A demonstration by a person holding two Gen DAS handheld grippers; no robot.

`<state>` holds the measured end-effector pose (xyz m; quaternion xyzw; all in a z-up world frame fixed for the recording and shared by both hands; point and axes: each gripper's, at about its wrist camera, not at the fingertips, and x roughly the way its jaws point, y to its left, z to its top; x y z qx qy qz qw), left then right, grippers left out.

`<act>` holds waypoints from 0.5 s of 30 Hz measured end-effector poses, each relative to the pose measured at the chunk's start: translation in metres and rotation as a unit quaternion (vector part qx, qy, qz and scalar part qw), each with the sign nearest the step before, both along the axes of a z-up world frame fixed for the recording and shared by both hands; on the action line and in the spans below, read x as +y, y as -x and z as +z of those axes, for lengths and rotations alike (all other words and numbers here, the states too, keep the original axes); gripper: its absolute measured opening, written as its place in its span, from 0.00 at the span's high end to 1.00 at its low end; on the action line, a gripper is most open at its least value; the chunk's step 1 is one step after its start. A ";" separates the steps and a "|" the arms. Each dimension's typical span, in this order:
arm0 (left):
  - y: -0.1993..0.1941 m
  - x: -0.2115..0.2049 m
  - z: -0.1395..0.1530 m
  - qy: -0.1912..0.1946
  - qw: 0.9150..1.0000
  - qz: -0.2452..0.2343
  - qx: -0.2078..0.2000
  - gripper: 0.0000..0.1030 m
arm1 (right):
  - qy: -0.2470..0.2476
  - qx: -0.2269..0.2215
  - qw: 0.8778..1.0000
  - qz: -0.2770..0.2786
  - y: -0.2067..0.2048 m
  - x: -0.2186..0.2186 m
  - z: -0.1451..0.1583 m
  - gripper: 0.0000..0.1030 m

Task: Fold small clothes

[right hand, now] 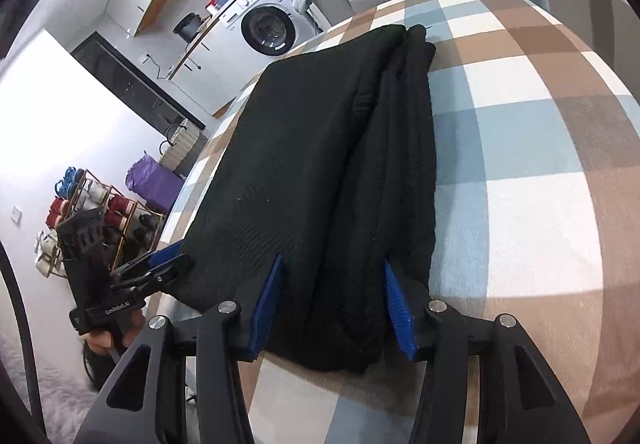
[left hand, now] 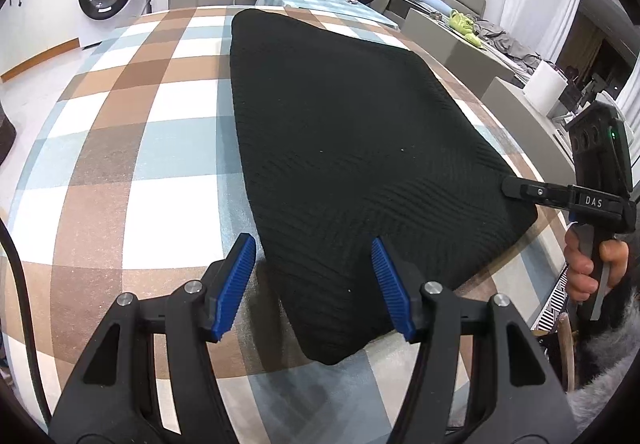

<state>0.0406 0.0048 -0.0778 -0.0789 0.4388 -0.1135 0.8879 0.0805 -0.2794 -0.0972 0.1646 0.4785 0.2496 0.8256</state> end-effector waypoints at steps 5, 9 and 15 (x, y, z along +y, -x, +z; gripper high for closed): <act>-0.003 0.003 -0.002 0.005 1.000 0.007 0.006 0.44 | 0.016 -0.033 0.999 0.005 0.006 0.004 0.003 0.52; -0.004 0.003 -0.002 0.007 1.000 0.004 0.008 0.44 | 0.031 -0.073 0.996 0.042 0.013 0.020 0.021 0.63; -0.005 0.003 -0.004 0.011 1.000 0.008 0.017 0.44 | 0.049 -0.078 0.995 0.028 0.013 0.019 0.017 0.90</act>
